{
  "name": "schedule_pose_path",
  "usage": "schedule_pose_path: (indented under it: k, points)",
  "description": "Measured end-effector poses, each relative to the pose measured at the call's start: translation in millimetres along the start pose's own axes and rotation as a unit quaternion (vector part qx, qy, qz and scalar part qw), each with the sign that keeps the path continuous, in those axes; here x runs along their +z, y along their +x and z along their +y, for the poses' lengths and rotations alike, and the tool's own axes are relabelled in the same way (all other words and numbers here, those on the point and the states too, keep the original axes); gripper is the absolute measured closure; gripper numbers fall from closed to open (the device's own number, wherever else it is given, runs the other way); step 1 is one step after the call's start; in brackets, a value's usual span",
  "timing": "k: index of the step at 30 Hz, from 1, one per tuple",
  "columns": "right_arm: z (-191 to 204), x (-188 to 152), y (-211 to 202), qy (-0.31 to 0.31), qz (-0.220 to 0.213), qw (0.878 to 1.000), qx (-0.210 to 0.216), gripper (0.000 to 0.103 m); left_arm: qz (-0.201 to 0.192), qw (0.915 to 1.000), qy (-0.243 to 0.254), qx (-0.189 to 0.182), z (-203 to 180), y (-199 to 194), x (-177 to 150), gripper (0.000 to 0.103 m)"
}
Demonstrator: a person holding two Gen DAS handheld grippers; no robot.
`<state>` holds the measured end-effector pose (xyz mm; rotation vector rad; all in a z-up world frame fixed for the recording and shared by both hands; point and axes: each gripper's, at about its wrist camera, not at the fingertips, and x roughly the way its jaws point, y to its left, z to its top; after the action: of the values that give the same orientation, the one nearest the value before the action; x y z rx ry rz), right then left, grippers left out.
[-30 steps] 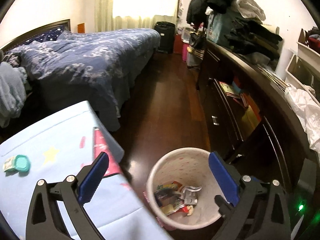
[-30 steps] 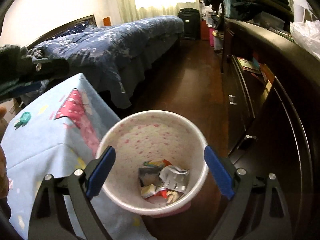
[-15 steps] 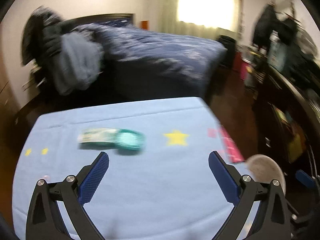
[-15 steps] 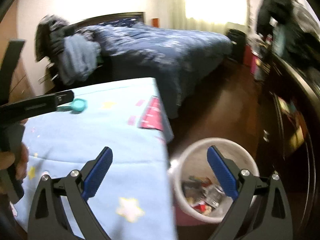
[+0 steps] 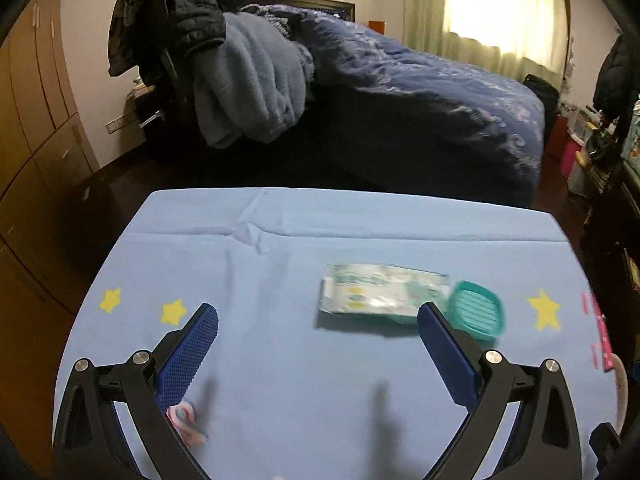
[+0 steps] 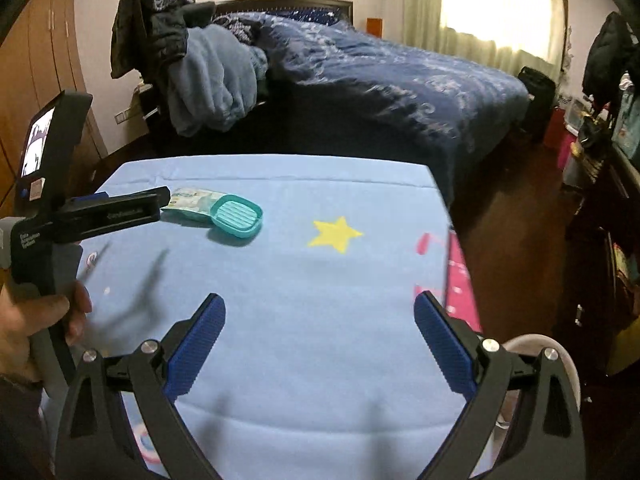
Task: Collect trash
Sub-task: 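Move both open tools back over the table, then grasp the wet-wipe pack with the left tool while the right tool grasps the teal soap dish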
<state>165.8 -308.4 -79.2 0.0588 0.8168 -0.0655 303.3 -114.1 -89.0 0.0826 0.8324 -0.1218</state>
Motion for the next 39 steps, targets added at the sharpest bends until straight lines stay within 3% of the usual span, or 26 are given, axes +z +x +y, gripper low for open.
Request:
schedule_pose_path:
  k: [11, 20, 25, 30, 36, 37, 39]
  points:
    - [-6, 5, 6, 0.015, -0.001, 1.0, 0.009, 0.007, 0.023, 0.998, 0.051, -0.029, -26, 36, 8, 0.004]
    - [-26, -2, -6, 0.038, -0.006, 0.999, 0.008, 0.007, 0.025, 0.9911, 0.091, -0.093, -79, 28, 0, 0.004]
    - [-28, -6, -14, 0.042, -0.01, 0.999, 0.013, 0.007, 0.016, 0.9946, 0.085, -0.057, -70, 25, 2, 0.004]
    - [-24, -5, -21, 0.038, -0.02, 0.999, 0.018, 0.007, 0.054, 0.9941, 0.039, -0.086, -50, 43, 9, 0.004]
    - [-21, -3, -24, 0.038, -0.022, 0.999, 0.021, 0.007, 0.053, 0.9952, 0.048, -0.066, -51, 51, 7, 0.005]
    - [-21, -3, -23, 0.039, -0.021, 0.999, 0.023, 0.007, 0.051, 0.9956, 0.045, -0.065, -49, 50, 7, 0.007]
    - [-20, -3, -23, 0.039, -0.021, 0.999, 0.023, 0.007, 0.044, 0.9968, 0.05, -0.043, -47, 49, 8, 0.027]
